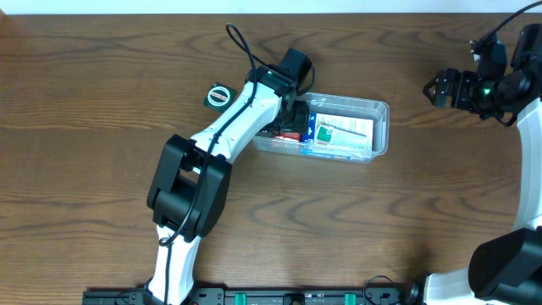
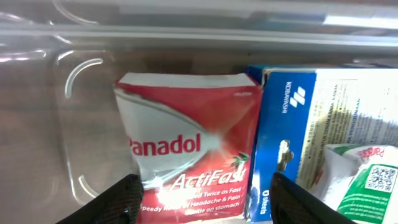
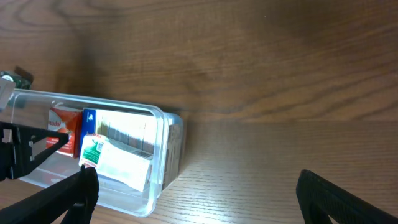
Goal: Pack container
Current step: 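Lower the red box into the container's left end and release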
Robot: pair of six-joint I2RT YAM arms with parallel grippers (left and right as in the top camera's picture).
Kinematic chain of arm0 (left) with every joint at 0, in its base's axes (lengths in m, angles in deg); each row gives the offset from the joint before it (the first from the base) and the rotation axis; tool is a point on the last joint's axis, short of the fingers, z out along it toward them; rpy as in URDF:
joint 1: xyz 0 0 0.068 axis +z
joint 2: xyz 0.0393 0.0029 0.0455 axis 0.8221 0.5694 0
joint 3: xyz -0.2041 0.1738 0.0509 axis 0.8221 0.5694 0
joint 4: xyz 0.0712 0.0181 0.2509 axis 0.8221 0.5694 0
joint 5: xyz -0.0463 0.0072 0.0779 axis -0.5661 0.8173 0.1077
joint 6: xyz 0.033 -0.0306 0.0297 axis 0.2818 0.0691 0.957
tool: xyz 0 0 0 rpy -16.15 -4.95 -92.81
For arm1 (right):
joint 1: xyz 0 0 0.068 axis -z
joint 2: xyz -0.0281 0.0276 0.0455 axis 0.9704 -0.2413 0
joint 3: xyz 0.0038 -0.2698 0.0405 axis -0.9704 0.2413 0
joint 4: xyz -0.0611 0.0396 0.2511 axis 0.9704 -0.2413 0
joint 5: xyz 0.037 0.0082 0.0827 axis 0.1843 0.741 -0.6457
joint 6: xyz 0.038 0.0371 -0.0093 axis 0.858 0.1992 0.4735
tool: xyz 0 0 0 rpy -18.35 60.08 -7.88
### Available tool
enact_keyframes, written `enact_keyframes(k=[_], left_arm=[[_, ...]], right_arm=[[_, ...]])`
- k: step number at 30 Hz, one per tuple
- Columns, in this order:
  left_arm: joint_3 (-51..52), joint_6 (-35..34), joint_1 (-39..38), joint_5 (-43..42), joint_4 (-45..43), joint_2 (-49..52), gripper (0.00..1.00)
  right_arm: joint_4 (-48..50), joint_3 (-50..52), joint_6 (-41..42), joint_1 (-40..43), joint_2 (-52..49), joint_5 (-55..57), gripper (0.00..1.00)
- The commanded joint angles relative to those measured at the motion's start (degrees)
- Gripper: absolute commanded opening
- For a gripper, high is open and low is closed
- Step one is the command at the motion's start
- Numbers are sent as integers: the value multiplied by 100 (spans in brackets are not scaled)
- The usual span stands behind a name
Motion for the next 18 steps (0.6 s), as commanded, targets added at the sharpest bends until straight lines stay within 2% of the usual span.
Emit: enact_keyframes(k=[1,14,18], left_arm=[[-31,-28,-114,50,-31,-9,67],[-31,210,-243,2,-101,-9,67],[-33,540,-221,11,-13,-87,67]], right_arm=[[-4,-68,35,17,66,-22,99],[-4,-68,35,17,66,-22,99],[-4,-68,35,17,66,-24,99]])
